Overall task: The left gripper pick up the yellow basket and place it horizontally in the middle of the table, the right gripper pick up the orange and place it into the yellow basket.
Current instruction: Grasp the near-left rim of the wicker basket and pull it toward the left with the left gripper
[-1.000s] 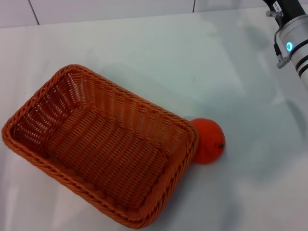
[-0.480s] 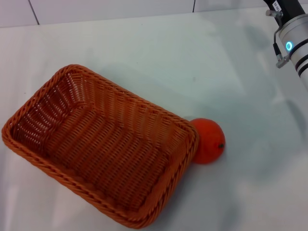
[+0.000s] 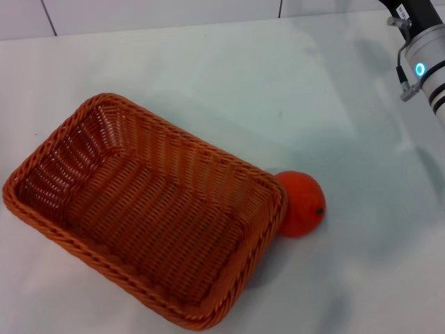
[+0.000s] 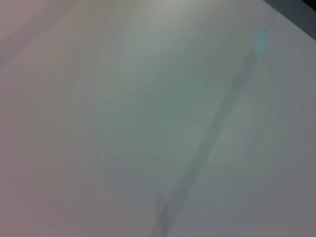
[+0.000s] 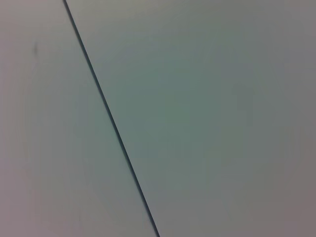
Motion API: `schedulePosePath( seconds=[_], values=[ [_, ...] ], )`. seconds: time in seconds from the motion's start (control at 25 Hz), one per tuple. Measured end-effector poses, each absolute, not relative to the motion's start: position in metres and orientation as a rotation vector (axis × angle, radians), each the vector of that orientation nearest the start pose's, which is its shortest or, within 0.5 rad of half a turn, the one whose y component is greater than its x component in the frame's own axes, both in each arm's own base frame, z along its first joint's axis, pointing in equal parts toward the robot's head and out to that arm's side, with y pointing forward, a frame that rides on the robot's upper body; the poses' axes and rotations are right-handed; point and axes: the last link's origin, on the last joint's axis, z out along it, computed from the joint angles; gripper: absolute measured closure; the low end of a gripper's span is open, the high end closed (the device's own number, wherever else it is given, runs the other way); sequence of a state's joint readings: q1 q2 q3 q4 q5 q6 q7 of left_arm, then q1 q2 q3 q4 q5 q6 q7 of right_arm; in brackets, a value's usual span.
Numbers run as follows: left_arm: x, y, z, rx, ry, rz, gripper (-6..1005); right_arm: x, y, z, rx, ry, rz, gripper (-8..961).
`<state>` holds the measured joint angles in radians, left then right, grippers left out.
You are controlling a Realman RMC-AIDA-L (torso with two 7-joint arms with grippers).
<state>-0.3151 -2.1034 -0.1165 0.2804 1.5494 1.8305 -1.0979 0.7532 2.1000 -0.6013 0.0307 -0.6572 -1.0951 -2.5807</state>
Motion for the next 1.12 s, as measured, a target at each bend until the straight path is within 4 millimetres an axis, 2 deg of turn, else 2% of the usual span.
schedulePosePath(
  seconds=[0.12,0.2,0.32,0.48,0.76,1.12],
  values=[
    [-0.330,0.268,0.109,-1.712,-0.677,-1.475,141,0.270,0.412,-0.001,-0.858,-1.546,-1.356,23],
    [-0.325,0.281,0.125,-1.887,-0.743,-1.405,141,0.270,0.412,-0.001,-0.859,-1.544,-1.357,23],
    [-0.314,0.300,0.141,-2.124,-0.861,-1.209,141,0.271,0.412,-0.001,-0.861,-1.539,-1.359,24],
    [-0.300,0.318,0.149,-2.287,-0.963,-0.914,141,0.271,0.412,0.000,-0.863,-1.534,-1.361,24],
    [-0.282,0.340,0.144,-2.398,-1.081,-0.515,140,0.274,0.412,0.000,-0.889,-1.524,-1.373,24],
    [-0.261,0.367,0.099,-2.476,-1.188,-0.027,141,0.279,0.410,0.001,-0.903,-1.511,-1.384,24]
  ],
)
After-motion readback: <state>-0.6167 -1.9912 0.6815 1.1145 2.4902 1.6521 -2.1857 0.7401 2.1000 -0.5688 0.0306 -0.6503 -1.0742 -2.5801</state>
